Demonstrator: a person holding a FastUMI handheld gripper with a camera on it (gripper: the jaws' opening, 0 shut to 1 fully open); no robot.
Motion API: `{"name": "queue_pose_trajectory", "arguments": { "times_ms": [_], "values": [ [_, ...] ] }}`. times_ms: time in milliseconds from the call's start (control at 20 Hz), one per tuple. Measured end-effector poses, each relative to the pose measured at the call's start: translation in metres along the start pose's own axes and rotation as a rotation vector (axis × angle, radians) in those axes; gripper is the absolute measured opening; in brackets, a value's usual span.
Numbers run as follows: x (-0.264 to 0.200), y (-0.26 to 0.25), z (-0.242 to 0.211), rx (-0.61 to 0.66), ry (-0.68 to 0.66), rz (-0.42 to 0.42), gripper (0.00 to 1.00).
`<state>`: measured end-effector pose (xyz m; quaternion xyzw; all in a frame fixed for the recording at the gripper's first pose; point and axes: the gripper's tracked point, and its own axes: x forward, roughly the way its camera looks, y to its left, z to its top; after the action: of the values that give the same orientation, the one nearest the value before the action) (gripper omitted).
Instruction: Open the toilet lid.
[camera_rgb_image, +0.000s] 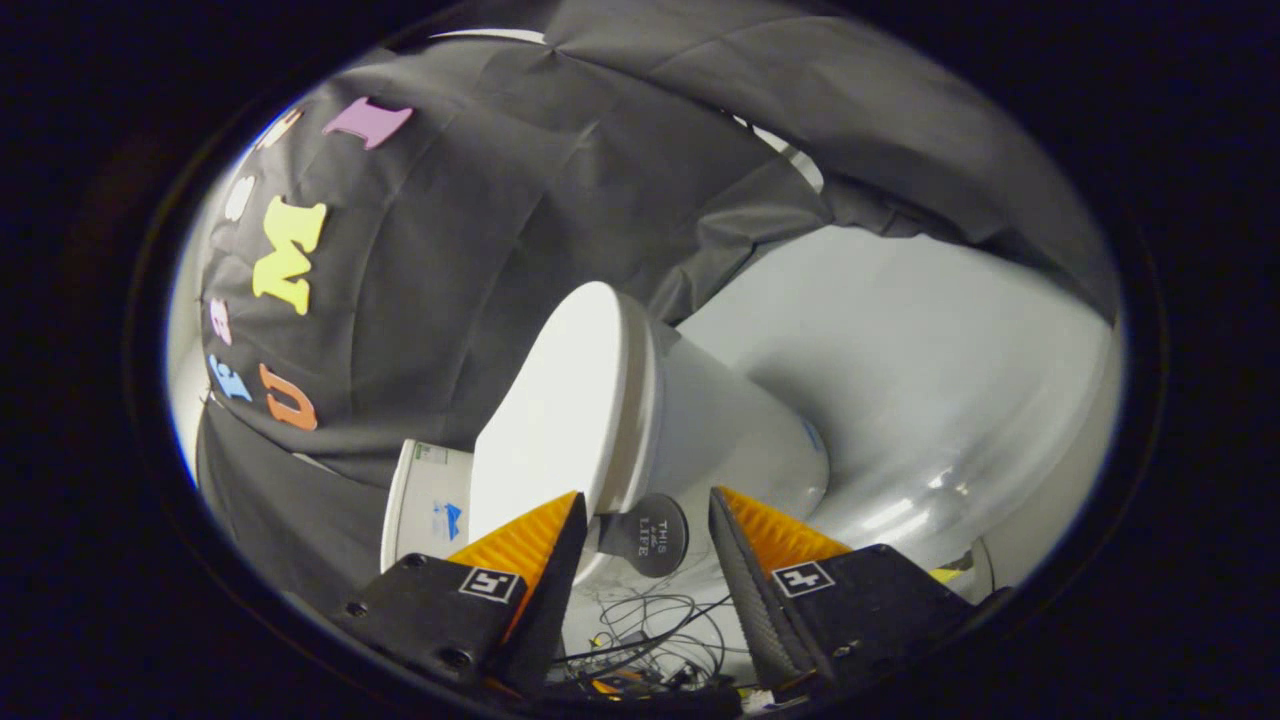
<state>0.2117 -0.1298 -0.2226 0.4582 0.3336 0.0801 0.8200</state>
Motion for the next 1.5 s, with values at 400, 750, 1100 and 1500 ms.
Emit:
{"name": "queue_pose_trajectory", "arguments": {
  "times_ms": [400, 750, 1100, 1500],
  "values": [
    [0.002, 0.0, 0.005, 0.164, 0.029, 0.083, 0.24],
    [0.001, 0.006, 0.002, 0.226, 0.064, 0.168, 0.08],
    [-0.001, 0.009, 0.007, 0.154, 0.045, 0.114, 0.03],
    [-0.016, 0.038, 0.019, 0.07, 0.004, 0.056, 0.03]
  ]
}}
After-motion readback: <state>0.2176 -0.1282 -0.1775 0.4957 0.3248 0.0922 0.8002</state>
